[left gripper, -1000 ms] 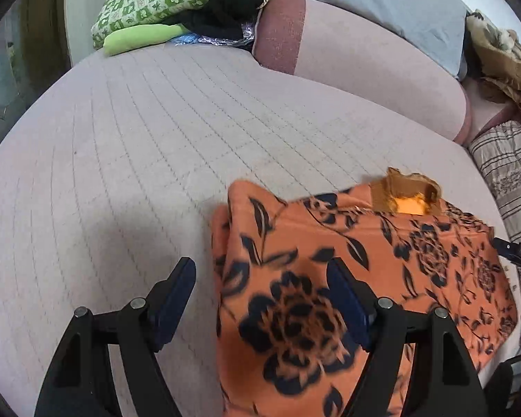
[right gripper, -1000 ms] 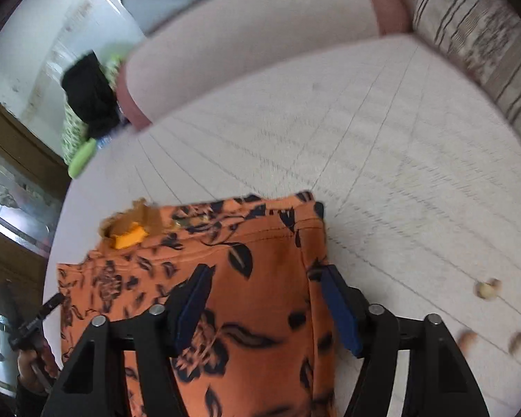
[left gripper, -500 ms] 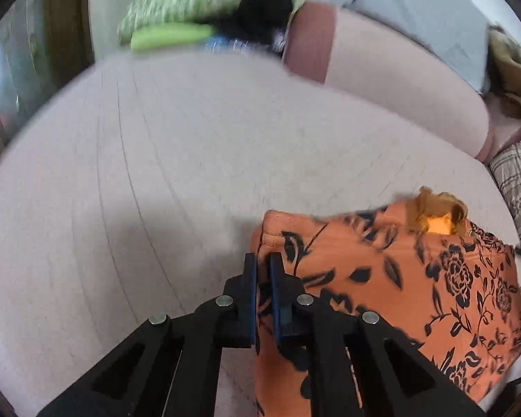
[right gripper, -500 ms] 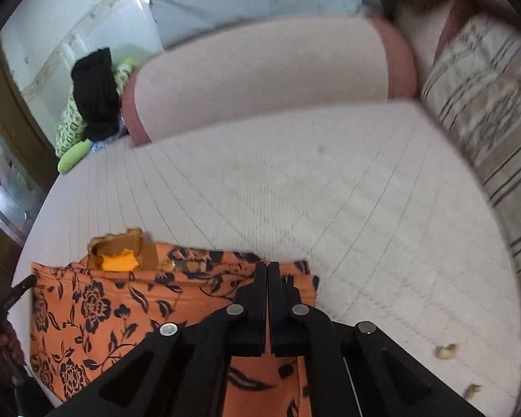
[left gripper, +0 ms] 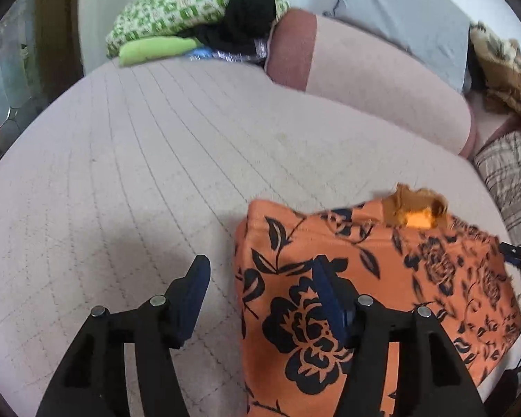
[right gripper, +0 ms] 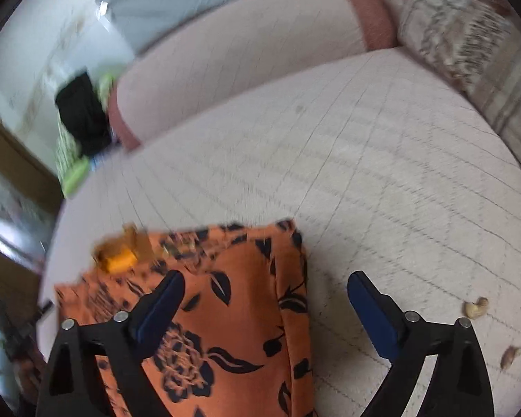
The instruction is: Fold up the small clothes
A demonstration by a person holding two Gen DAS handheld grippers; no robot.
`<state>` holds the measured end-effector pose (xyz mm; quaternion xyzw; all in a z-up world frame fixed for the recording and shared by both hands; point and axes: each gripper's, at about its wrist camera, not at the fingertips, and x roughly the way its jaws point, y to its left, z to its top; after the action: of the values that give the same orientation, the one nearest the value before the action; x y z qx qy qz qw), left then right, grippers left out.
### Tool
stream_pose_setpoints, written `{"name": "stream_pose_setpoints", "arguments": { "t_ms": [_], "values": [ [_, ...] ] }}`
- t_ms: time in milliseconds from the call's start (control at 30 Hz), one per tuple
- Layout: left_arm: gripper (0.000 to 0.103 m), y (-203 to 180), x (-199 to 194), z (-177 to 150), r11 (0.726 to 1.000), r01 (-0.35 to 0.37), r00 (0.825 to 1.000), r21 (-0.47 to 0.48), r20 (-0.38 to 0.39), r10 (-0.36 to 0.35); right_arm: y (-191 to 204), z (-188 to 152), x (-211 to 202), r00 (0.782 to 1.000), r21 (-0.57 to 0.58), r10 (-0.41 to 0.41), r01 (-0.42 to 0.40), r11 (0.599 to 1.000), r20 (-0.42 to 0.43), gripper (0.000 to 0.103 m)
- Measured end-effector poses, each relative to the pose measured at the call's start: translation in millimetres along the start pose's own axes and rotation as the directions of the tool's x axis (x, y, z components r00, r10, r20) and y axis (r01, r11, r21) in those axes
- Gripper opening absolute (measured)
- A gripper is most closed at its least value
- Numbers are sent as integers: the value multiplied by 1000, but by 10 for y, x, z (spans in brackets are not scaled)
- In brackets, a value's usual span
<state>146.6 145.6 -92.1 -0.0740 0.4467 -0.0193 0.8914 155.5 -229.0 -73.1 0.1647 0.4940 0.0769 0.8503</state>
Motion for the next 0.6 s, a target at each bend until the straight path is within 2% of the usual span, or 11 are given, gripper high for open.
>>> {"name": "stream_pose_setpoints", "arguments": {
  "t_ms": [33,67,100,200,300,400,467,500,533,567,600],
  "values": [
    [43,-2,43,4,1000,-6,1000,2,-10,7,53,5,72,1000,-24,-24,23,999,-20,39],
    [23,-6,96,17,1000,-15,1000,6,-26,15,99,11,114,997,-43,-66,64,997,-38,19],
    [5,-5,150,26,1000,-15,998,9,-53,16,146,10,112,995,-63,-91,89,994,-35,13],
    [5,-25,75,39,1000,-16,1000,11,-12,16,376,8,1,989,-162,-147,146,976,9,9],
    [5,-41,-123,41,1000,-14,998,9,67,14,590,53,-214,976,-233,-186,207,950,111,8],
    [5,-9,-46,41,1000,-22,998,-7,53,22,611,145,-280,962,-234,-195,238,943,191,8],
    [6,12,159,-1,998,-62,998,-14,18,63,491,198,-64,976,-202,-172,196,960,131,9],
    [10,15,287,-25,997,-80,997,-3,-25,80,389,192,131,983,-176,-163,177,968,90,9],
    [11,7,283,-21,996,-84,996,2,-24,84,279,145,259,982,-151,-184,188,970,42,11],
    [17,0,231,-4,996,-86,996,-1,-16,86,191,127,375,983,-117,-183,180,977,-19,13],
    [31,5,138,25,995,-99,995,-13,-10,99,130,104,373,987,-73,-158,156,985,-27,14]
  ]
}}
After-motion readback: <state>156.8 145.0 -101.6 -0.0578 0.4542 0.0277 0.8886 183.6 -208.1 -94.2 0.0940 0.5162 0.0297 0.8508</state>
